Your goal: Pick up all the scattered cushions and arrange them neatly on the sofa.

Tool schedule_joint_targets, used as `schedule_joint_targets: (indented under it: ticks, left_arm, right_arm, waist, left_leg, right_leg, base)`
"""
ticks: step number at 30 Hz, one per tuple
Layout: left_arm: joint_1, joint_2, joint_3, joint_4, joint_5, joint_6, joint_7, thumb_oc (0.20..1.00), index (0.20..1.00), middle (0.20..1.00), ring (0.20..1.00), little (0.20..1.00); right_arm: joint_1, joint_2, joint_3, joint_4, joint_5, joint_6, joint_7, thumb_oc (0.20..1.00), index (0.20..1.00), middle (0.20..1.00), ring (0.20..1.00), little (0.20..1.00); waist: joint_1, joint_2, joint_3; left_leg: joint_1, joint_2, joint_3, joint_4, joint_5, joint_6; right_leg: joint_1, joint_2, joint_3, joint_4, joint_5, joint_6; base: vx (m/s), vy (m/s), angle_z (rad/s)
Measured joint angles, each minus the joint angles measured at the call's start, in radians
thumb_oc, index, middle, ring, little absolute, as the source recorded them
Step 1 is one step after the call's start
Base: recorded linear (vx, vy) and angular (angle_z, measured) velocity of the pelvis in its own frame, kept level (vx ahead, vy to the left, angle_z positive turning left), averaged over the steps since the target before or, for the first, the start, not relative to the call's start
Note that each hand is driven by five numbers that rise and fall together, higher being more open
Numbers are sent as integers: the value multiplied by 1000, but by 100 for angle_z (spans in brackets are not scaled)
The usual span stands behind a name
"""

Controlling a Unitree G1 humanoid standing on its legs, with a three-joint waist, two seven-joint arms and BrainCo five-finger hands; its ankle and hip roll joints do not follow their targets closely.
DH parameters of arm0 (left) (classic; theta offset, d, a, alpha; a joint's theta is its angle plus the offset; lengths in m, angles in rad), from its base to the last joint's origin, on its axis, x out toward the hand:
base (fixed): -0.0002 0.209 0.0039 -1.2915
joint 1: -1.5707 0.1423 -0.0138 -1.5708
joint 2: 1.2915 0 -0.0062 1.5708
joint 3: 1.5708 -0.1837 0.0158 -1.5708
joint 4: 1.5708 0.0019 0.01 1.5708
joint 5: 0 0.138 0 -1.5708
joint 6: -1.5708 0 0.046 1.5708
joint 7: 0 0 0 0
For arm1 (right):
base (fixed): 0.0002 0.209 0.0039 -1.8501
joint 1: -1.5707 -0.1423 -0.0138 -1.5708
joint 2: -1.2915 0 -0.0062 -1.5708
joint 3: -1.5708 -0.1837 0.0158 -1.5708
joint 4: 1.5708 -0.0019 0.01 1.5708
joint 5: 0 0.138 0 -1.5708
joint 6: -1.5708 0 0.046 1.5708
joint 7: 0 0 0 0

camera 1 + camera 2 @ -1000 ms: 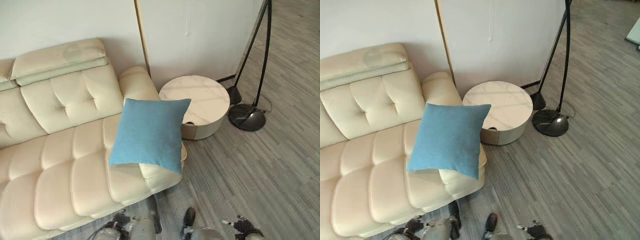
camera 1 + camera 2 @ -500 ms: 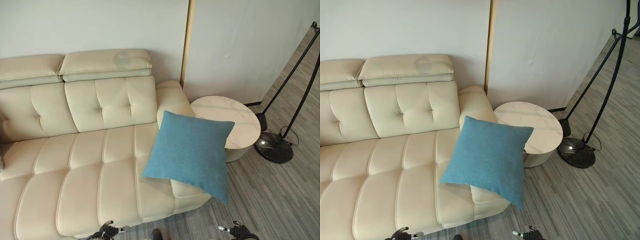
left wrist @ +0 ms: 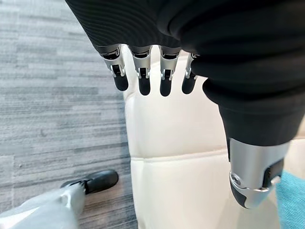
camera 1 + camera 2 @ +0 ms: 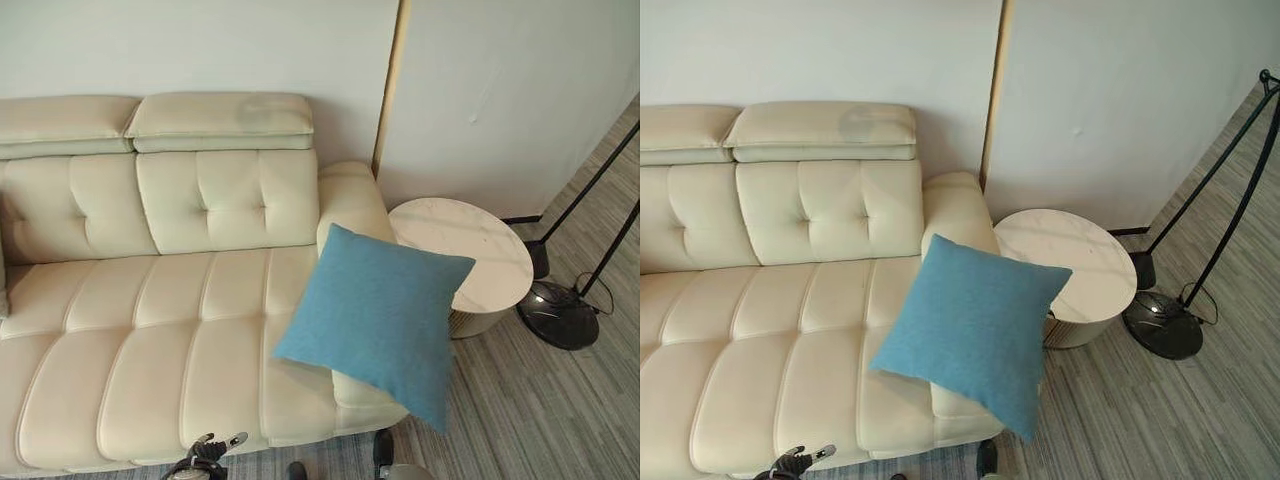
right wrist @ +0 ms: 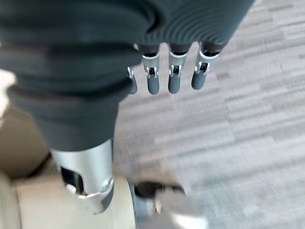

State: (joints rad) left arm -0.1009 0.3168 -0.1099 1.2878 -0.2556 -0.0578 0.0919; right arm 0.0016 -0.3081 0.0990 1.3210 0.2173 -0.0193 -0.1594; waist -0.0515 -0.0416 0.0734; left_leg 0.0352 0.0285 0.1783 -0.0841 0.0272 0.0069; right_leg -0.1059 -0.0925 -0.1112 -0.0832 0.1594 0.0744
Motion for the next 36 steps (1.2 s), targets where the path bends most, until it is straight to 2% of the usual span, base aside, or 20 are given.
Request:
schedule_joint_targets:
  ticks: [2, 3, 5, 6, 8, 11, 12, 14, 17, 18, 19, 21, 23, 24, 26, 29, 30, 32, 34, 36]
  left_arm:
    - [-65, 62, 7, -27, -47, 3, -2, 1000, 1000, 1000, 1000, 1000]
    - [-130, 133, 43, -47, -91, 5, -4, 1000, 1000, 1000, 1000, 1000]
    - [-208, 215, 41, -87, -123, -23, 12, 1000, 1000, 1000, 1000, 1000]
    - [-233, 226, 53, -119, -143, -25, 9, 1000, 1000, 1000, 1000, 1000]
    - [-248, 234, 55, -147, -166, -26, 9, 1000, 1000, 1000, 1000, 1000]
    - [-265, 233, -18, -168, -152, -19, 14, 1000, 1000, 1000, 1000, 1000]
    - [-265, 229, -45, -168, -146, -17, 14, 1000, 1000, 1000, 1000, 1000]
    - [-264, 206, -44, -164, -117, -14, 22, 1000, 1000, 1000, 1000, 1000]
    - [-279, 147, -47, -153, -118, -6, 32, 1000, 1000, 1000, 1000, 1000]
    - [-327, 106, -57, -125, -118, 5, 31, 1000, 1000, 1000, 1000, 1000]
    - [-349, 100, -68, -120, -122, 5, 35, 1000, 1000, 1000, 1000, 1000]
    - [-421, 101, -79, -94, -125, 5, 45, 1000, 1000, 1000, 1000, 1000]
    - [-456, 100, -102, -93, -160, 5, 66, 1000, 1000, 1000, 1000, 1000]
    - [-484, 103, -119, -95, -161, 4, 71, 1000, 1000, 1000, 1000, 1000]
    - [-518, 93, -126, -105, -162, 4, 84, 1000, 1000, 1000, 1000, 1000]
    - [-622, 90, -175, -103, -167, 5, 108, 1000, 1000, 1000, 1000, 1000]
    - [-669, 94, -209, -99, -167, 5, 121, 1000, 1000, 1000, 1000, 1000]
    - [-712, 116, -267, -99, -160, 6, 127, 1000, 1000, 1000, 1000, 1000]
    - [-764, 187, -406, -112, -86, 15, 125, 1000, 1000, 1000, 1000, 1000]
    - [-787, 227, -433, -140, -33, 15, 124, 1000, 1000, 1000, 1000, 1000]
  right_arm:
    - [-20, -86, -6, -57, 3, 10, -6, 1000, 1000, 1000, 1000, 1000]
    - [-33, -159, -37, -173, 22, 18, -9, 1000, 1000, 1000, 1000, 1000]
    - [-71, -228, -68, -267, 30, -16, -35, 1000, 1000, 1000, 1000, 1000]
    - [-71, -245, -82, -350, 44, 2, -44, 1000, 1000, 1000, 1000, 1000]
    - [-67, -246, -79, -512, 60, 3, -58, 1000, 1000, 1000, 1000, 1000]
    - [-66, -209, -36, -807, 59, 7, -79, 1000, 1000, 1000, 1000, 1000]
    - [-73, -183, -26, -839, 58, -5, -78, 1000, 1000, 1000, 1000, 1000]
    - [-93, -139, -9, -836, 57, 5, -94, 1000, 1000, 1000, 1000, 1000]
    - [-147, -48, 86, -832, 57, 8, -117, 1000, 1000, 1000, 1000, 1000]
    - [-217, 7, 168, -827, 56, 8, -121, 1000, 1000, 1000, 1000, 1000]
    - [-250, 31, 197, -825, 57, 8, -131, 1000, 1000, 1000, 1000, 1000]
    - [-320, 62, 222, -817, 57, 6, -145, 1000, 1000, 1000, 1000, 1000]
    - [-345, 64, 243, -814, 57, 5, -175, 1000, 1000, 1000, 1000, 1000]
    - [-364, 62, 245, -813, 57, 4, -184, 1000, 1000, 1000, 1000, 1000]
    - [-384, 65, 246, -811, 57, 7, -199, 1000, 1000, 1000, 1000, 1000]
    - [-468, 54, 305, -810, 56, 7, -230, 1000, 1000, 1000, 1000, 1000]
    - [-516, 34, 343, -811, 55, 7, -240, 1000, 1000, 1000, 1000, 1000]
    - [-544, 15, 359, -811, 37, 7, -247, 1000, 1000, 1000, 1000, 1000]
    - [-540, -9, 361, -823, 29, 7, -246, 1000, 1000, 1000, 1000, 1000]
    - [-533, -9, 360, -824, 18, 7, -243, 1000, 1000, 1000, 1000, 1000]
  waist:
    - [-5, 11, 9]
    - [-21, 15, 11]
    - [-28, 21, 22]
    - [-36, 26, 23]
    - [-59, 41, 29]
    - [-80, 65, 46]
    - [-78, 65, 51]
    - [-72, 61, 56]
    - [-68, 44, 84]
    - [-69, 18, 127]
    - [-66, -1, 150]
    - [-63, -38, 198]
    - [-61, -57, 218]
    - [-61, -56, 228]
    - [-61, -55, 242]
    - [-64, -60, 257]
    - [-63, -60, 269]
    - [-64, -60, 278]
    - [-65, -60, 279]
    - [-69, -59, 280]
  left_leg:
    - [-7, 21, -2, 0, 11, -19]
    - [-22, 33, -2, 3, 13, -28]
    - [-33, 43, -1, -3, 21, -50]
    - [-31, 46, 0, -3, 23, -50]
    - [-29, 48, 2, -4, 21, -53]
    - [-33, 39, 9, -4, 21, -53]
    - [-33, 40, 17, -4, 20, -52]
    - [-39, 37, 21, -4, 20, -52]
    - [-94, 19, 25, -3, 32, -43]
    - [-142, 4, 30, 3, 47, -35]
    - [-162, 1, 37, 6, 52, -31]
    - [-193, -8, 47, 8, 63, -30]
    - [-204, -9, 47, 14, 61, -34]
    - [-218, -4, 47, 19, 62, -33]
    - [-224, -2, 50, 22, 64, -32]
    - [-243, -3, 40, 24, 64, -32]
    - [-244, -2, 39, 23, 64, -32]
    - [-244, 0, 35, 21, 64, -33]
    - [-242, -2, 32, 11, 68, -36]
    - [-240, -3, 33, 5, 70, -37]
  right_leg:
    - [-5, 23, -1, -6, 20, -11]
    - [-21, 37, -1, -6, 22, -16]
    - [-34, 48, 1, -6, 29, -27]
    - [-32, 53, 4, -7, 28, -27]
    - [-32, 55, 4, -7, 27, -29]
    - [-40, 50, 15, -7, 30, -27]
    - [-43, 50, 23, -7, 31, -27]
    - [-52, 47, 27, -7, 32, -25]
    - [-110, 34, 35, -6, 54, -25]
    - [-162, 27, 49, 0, 85, -24]
    - [-183, 21, 54, 0, 108, -35]
    - [-215, 12, 56, 0, 107, -19]
    - [-224, 2, 56, -4, 92, -13]
    - [-235, 3, 51, -6, 67, -6]
    - [-239, 2, 35, 0, 64, -2]
    - [-255, 5, 34, 0, 103, -12]
    - [-257, 12, 33, 0, 125, -39]
    - [-257, 14, 34, 0, 125, -40]
    - [-258, 15, 34, 0, 125, -40]
    - [-259, 14, 35, 0, 124, -39]
  base:
    - [14, -52, -5]
    - [44, -4, -3]
    - [70, 7, -9]
    - [57, 22, -8]
    - [43, 32, -5]
    - [-2, 62, -9]
    - [-38, 40, -13]
    - [-91, 51, -8]
    - [-167, 38, -4]
    - [-196, 22, -10]
    - [-175, -1, -12]
    - [-102, -3, -3]
    - [-65, 8, 3]
    - [-35, 17, 1]
    - [-45, 13, 3]
    - [-36, 6, 2]
    - [-32, 12, 0]
    - [-1, 8, 2]
    - [1, 21, 4]
    - [0, 0, 0]
